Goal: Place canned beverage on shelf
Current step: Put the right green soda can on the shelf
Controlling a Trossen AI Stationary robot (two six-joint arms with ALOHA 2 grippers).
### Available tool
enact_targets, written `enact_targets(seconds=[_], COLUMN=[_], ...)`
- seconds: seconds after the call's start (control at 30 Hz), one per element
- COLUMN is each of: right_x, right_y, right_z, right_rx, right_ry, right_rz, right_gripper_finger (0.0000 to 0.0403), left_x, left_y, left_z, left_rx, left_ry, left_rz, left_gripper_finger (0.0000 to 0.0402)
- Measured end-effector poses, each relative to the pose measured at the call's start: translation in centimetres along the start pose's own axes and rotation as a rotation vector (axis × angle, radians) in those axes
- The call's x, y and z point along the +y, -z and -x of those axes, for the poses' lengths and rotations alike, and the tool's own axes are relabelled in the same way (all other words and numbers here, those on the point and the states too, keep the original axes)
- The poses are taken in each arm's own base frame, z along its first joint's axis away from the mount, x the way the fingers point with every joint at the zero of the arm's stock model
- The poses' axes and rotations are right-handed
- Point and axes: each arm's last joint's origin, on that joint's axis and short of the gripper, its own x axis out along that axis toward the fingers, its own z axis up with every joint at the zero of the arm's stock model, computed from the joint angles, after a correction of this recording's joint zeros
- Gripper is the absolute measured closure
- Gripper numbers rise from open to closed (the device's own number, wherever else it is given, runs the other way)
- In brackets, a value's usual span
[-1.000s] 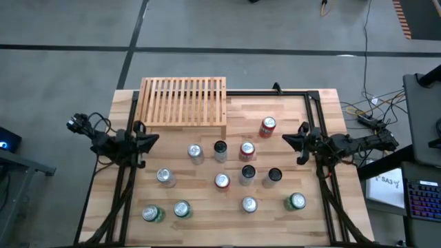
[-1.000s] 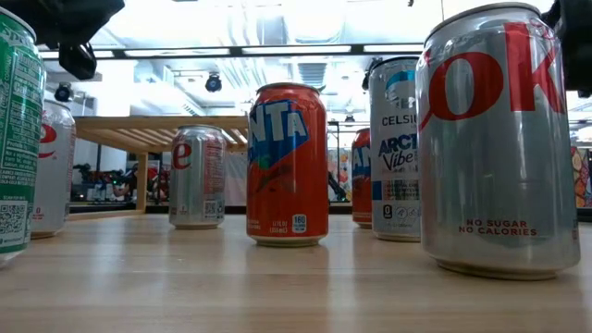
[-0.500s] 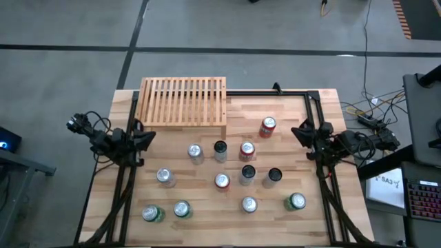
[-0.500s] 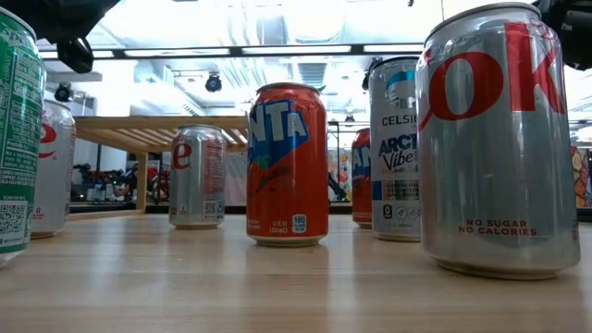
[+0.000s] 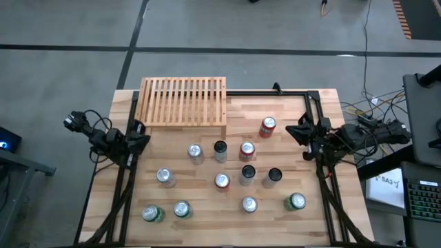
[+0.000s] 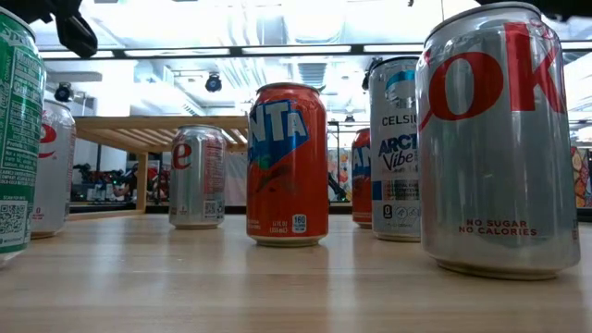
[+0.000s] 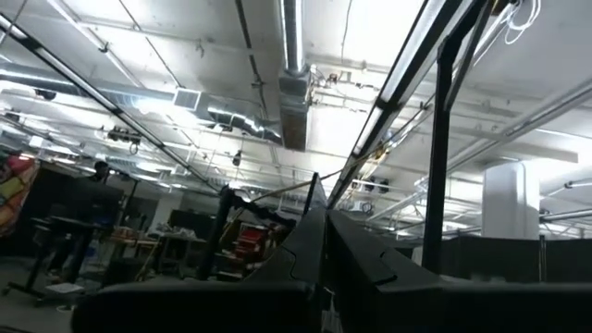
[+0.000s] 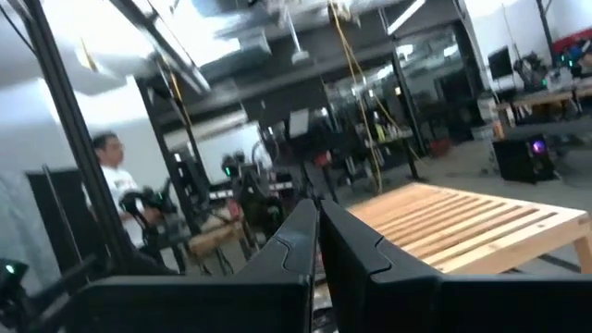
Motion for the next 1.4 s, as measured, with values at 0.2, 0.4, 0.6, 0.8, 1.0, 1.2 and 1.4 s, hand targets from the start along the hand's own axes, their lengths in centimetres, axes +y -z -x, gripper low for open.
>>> enact_targets(seconds=[0.2,0.4,0.6,0.8,1.0,1.2,1.4], right_x=[1.6,2.2,2.3,2.1,2.0,2.4,2.6], right_y=[-1.9,-3.6,-4.5,-5.7,-5.9,-4.9,-3.2], right_z=[-3.0,-4.0,-3.7,-2.8,-2.2,-2.7,-3.6], right_rx=[0.174,0.342,0.513,0.663,0.831,0.992,1.112], right_ry=[0.051,0.17,0.264,0.35,0.427,0.41,0.406], right_rz=[0.013,0.013,0.02,0.021,-0.007,-0.041,-0.047], right_gripper_finger=[0.0394,0.0394,0.0394,0.0394,0.0394,0.0394,0.0394], left_x=[-0.4,-1.0,-2.4,-3.6,-4.5,-5.4,-5.9], left_y=[0.6,1.0,1.3,1.8,1.7,1.4,1.3], left_z=[-0.4,-1.6,-3.6,-5.3,-6.8,-8.2,-9.0], left_rx=[0.021,0.11,0.25,0.505,0.653,0.666,0.669], left_ry=[-0.005,-0.04,-0.025,-0.023,-0.043,-0.035,-0.033], left_rz=[0.057,0.046,-0.036,-0.084,-0.102,-0.135,-0.146], left_gripper_finger=[0.0401,0.0401,0.0401,0.0401,0.0401,0.0401,0.0401])
